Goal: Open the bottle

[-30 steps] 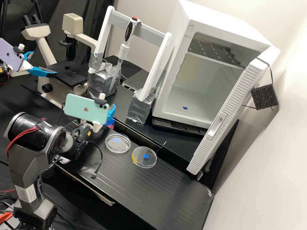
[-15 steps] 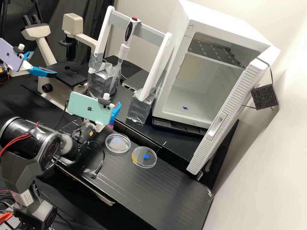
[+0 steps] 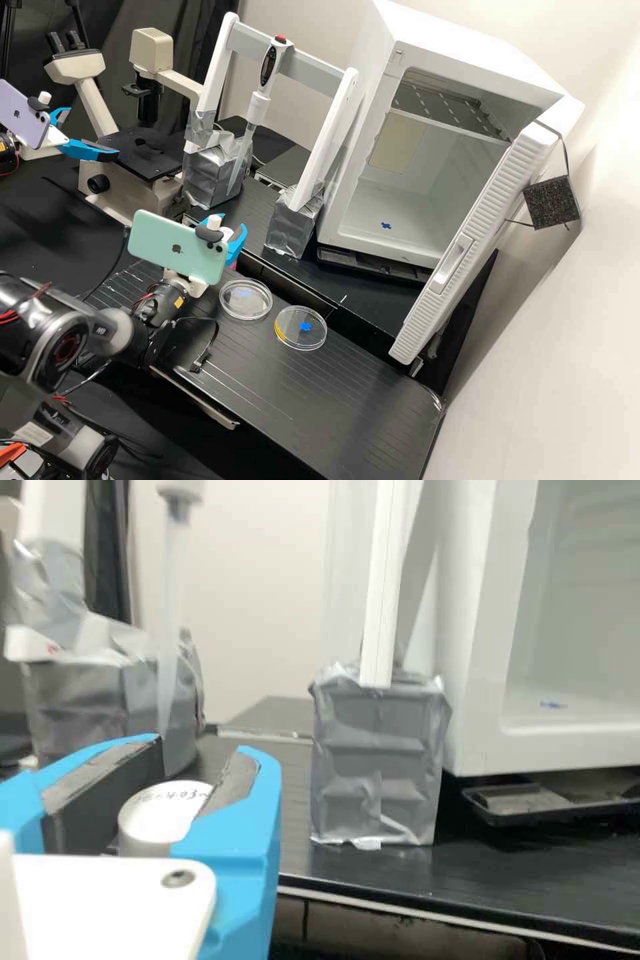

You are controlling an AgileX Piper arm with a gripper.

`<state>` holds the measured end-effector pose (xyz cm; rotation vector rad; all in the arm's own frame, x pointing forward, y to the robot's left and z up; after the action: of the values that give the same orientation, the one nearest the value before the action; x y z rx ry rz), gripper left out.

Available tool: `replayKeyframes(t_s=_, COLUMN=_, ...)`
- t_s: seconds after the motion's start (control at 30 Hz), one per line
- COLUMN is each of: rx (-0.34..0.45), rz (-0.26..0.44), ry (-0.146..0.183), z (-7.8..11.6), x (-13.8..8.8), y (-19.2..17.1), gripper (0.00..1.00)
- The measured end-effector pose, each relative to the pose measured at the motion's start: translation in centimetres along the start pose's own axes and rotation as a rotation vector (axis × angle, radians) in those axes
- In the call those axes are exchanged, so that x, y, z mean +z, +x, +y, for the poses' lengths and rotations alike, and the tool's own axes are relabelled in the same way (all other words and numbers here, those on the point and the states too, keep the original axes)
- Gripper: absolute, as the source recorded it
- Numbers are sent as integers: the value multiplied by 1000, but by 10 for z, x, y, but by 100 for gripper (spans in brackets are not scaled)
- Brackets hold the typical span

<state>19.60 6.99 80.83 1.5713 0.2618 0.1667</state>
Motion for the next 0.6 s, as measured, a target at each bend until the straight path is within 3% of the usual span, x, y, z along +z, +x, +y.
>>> replayKeyframes(t_s=0.2, rx=-6, rz=49, ry=5, z=-6, x=-3, y=-13, gripper=0)
replayKeyframes(t_s=0.33, rx=-52, rz=71, ry=-2, z=-17, x=-4, y=-19, gripper=0)
replayKeyframes(t_s=0.53, rx=-103, rz=66, ry=-29, z=-31, x=-2, y=-20, gripper=0)
replayKeyframes(t_s=0.6, rx=-109, rz=52, ry=-24, z=-34, x=0, y=-20, gripper=0)
